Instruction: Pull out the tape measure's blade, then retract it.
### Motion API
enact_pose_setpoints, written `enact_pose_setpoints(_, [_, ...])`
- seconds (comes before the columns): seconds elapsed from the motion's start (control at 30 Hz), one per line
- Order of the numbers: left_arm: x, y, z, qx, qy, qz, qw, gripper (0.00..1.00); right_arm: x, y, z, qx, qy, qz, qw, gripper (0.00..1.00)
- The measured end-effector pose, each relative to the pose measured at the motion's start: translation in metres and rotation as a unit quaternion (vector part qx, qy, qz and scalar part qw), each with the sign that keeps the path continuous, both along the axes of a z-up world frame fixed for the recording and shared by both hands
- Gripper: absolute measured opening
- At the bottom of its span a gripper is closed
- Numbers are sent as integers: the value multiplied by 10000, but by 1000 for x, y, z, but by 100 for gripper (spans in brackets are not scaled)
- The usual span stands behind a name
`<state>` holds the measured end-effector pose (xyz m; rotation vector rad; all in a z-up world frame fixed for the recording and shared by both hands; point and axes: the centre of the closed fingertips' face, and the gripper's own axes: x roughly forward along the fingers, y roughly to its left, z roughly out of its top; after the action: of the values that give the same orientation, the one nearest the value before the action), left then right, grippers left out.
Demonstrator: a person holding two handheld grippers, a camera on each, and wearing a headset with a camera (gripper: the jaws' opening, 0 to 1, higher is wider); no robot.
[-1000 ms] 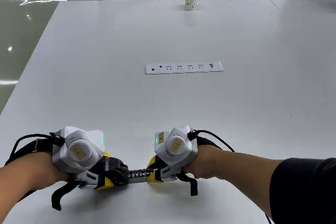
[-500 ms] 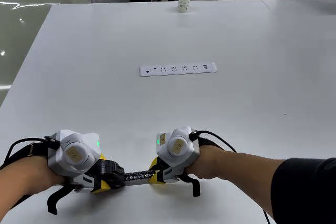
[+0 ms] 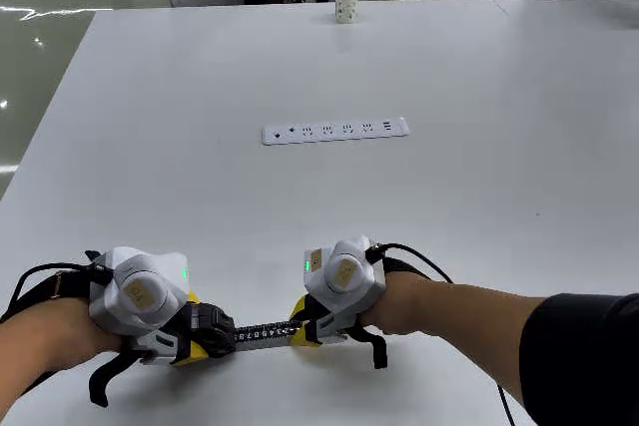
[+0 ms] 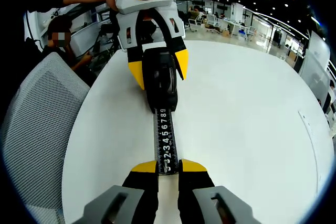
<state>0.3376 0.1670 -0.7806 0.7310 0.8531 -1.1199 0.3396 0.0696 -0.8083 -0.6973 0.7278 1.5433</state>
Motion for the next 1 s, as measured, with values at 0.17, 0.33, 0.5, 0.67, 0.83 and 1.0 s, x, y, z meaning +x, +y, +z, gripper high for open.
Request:
enact_pose_setpoints(0.17, [0, -1, 0, -3, 7, 16, 10000, 32, 1, -3, 0, -2, -4, -21, 10000, 9])
enact_pose_setpoints(0.33, [1, -1, 0, -7, 10, 20, 10000, 32, 1, -7, 0, -23, -28, -37, 10000, 10])
enact_pose_setpoints(0.5, [1, 0, 0, 14, -5, 46, 10000, 32, 1, -11, 1, -56, -13, -53, 10000, 10])
enact_pose_setpoints(0.67, [1, 0, 0, 22, -23, 53, 10000, 32, 2, -17, 1, -98, -46, -46, 9999, 10])
enact_pose_setpoints(0.83, [2, -1, 0, 20, 20, 28, 10000, 32, 4, -22, 1, -123, -48, -63, 9999, 10])
enact_pose_setpoints(1.0, [1, -1, 0, 14, 23, 31, 10000, 32, 6, -29, 1, -109, -7, -144, 9998, 10])
